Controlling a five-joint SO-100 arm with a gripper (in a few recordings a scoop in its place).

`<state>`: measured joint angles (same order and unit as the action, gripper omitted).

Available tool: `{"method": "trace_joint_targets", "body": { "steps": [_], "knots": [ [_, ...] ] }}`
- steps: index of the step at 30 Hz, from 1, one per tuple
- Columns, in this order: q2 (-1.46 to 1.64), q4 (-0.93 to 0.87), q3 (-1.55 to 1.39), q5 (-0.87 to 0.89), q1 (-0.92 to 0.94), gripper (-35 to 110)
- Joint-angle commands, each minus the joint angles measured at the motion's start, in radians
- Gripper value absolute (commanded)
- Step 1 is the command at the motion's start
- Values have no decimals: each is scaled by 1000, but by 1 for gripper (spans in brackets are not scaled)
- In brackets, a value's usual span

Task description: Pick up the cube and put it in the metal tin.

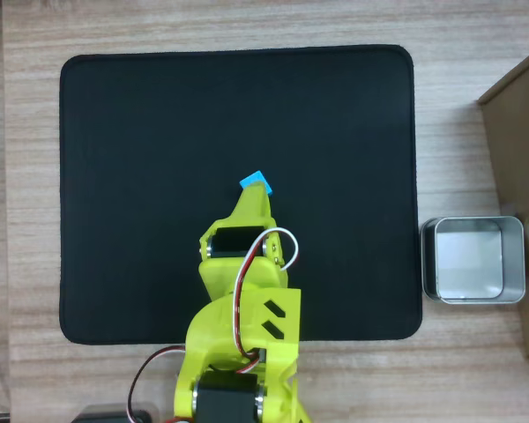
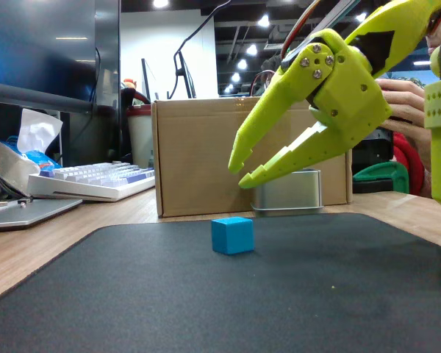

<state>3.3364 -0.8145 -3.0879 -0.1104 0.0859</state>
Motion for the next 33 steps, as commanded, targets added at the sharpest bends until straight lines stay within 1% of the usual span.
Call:
{"method": "trace_joint_targets", "body": {
  "steps": [1,2,4,10,12,16,18,20,23,28,33],
  "knots": [
    [26,-12,-12,-48,52,0],
    [26,-12,-12,-87,40,0],
    [26,-8,-11,-98,34,6],
    [-35,-8,66,-98,32,9],
    [-101,-8,100,-133,31,9],
    [-222,-8,169,-150,34,11],
    [-308,-6,235,-239,38,9],
    [-385,-9,281,-278,43,10],
    [-469,-9,319,-281,43,13],
    [-655,-9,405,-282,31,14],
    [-765,-9,463,-293,23,16]
  ]
}}
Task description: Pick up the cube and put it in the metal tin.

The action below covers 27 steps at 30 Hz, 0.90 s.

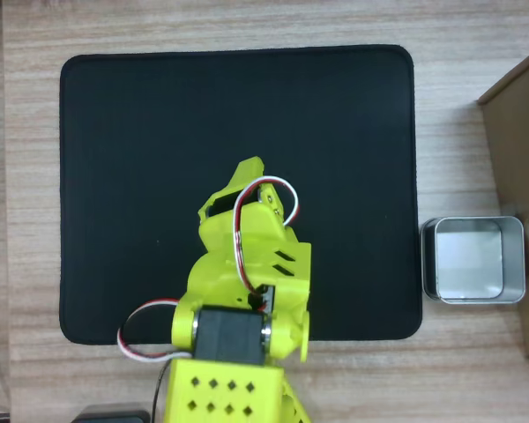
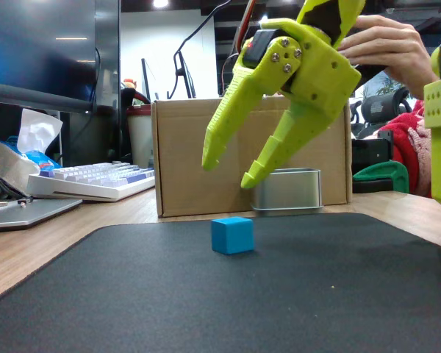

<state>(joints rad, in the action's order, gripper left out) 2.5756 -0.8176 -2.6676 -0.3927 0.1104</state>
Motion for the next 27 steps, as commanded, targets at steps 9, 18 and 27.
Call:
{"method": "trace_joint_targets", "body": {
  "steps": [9,18,27],
  "knots": [
    [-233,-67,161,-72,-34,25],
    [-390,-103,229,-146,-9,34],
    [-506,-66,244,-179,12,32]
  ]
}}
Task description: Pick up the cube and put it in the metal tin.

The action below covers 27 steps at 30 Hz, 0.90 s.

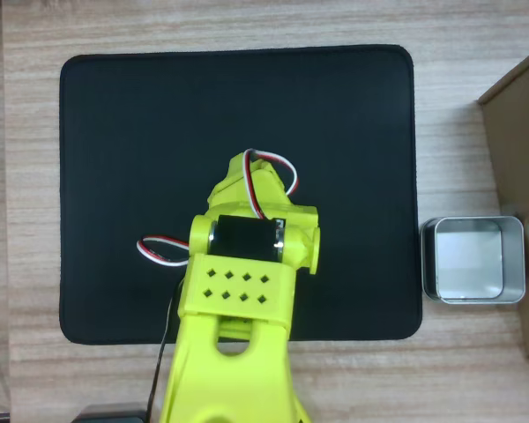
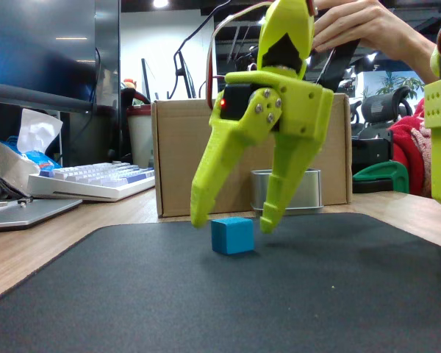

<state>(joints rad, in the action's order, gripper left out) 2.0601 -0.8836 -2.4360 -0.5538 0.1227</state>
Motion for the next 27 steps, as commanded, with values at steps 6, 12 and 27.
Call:
{"method": "trace_joint_targets", "body": {
  "steps": [6,12,27],
  "knots": [
    [-14,18,18,-20,-6,23],
    [20,34,0,-20,-2,13],
    [107,75,-80,-29,-21,0]
  ]
}}
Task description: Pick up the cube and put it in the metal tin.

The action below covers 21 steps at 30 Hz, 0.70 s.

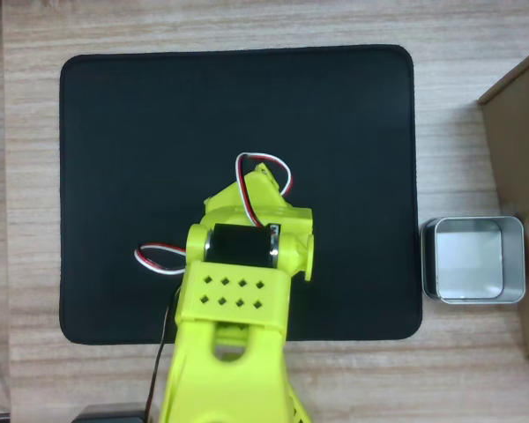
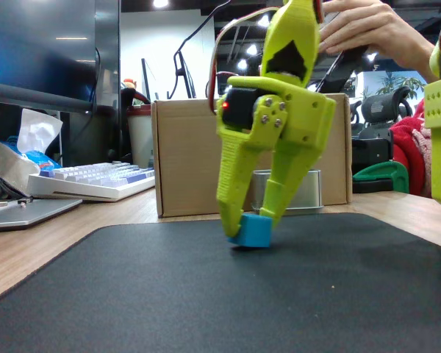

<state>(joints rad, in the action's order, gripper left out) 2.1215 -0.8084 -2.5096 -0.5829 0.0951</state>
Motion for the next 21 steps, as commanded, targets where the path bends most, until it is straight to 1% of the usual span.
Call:
{"method": "trace_joint_targets", "body": {
  "steps": [1,6,10,16,21],
  "knots": [
    [92,0,-21,14,5,0],
    [239,-8,-44,60,31,0],
    [379,-54,-60,100,46,0],
    [584,-91,-58,196,123,0],
    [741,-126,-61,219,190,0]
  ]
}}
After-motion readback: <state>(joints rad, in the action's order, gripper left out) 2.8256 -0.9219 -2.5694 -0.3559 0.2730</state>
